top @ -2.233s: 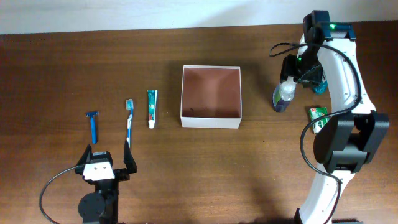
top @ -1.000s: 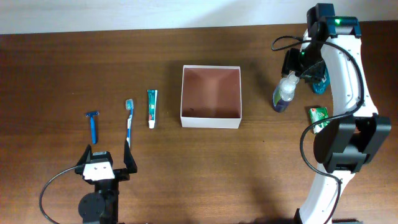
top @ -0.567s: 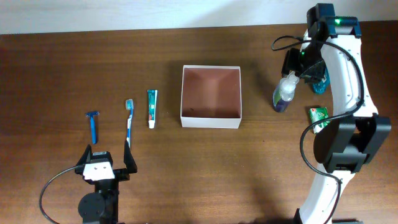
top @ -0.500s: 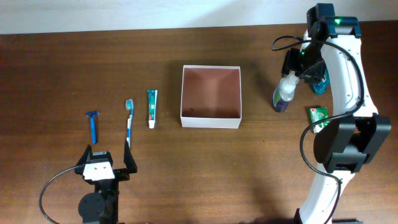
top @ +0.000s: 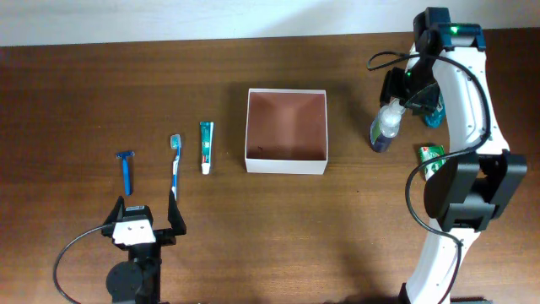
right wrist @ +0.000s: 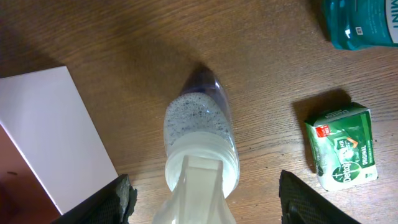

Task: Pack container
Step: 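Lower the right gripper around the soap bottle's white pump top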

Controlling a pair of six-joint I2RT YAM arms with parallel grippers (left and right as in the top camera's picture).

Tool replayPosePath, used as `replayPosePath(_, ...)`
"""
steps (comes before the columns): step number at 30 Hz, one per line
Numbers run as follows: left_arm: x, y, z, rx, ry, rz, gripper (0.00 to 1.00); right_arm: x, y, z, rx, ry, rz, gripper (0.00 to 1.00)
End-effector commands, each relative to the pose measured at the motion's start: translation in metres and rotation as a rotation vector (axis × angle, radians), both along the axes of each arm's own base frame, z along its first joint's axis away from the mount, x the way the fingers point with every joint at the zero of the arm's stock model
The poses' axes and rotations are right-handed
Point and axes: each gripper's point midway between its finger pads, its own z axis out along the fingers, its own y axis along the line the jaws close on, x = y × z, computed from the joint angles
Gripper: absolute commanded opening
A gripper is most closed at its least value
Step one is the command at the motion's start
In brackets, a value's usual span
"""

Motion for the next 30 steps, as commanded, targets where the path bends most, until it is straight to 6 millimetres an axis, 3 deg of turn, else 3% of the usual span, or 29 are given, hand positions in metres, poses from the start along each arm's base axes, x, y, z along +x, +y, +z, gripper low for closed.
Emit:
replayPosePath(1, 0.0, -0.003, -0.001, 0.011, 0.002, -0.016, 0.99, 0.0, 0.002, -0.004, -0.003, 0.011, -0.002, 0.67)
replayPosePath(22, 0.0, -0.003, -0.001, 0.011, 0.002, -0.016, 0.99, -0.004, 0.003, -0.017, 0.002, 0.063, -0.02, 0.67)
replayPosePath(26, 0.0, -0.003, -0.001, 0.011, 0.002, -0.016, 0.99, -0.004, 0.003, -0.017, 0.001, 0.063, -0.019, 0.59)
replayPosePath(30, 0.0, -0.003, -0.001, 0.011, 0.002, -0.016, 0.99, -0.004, 0.003, -0.017, 0.002, 0.063, -0.019, 0.59)
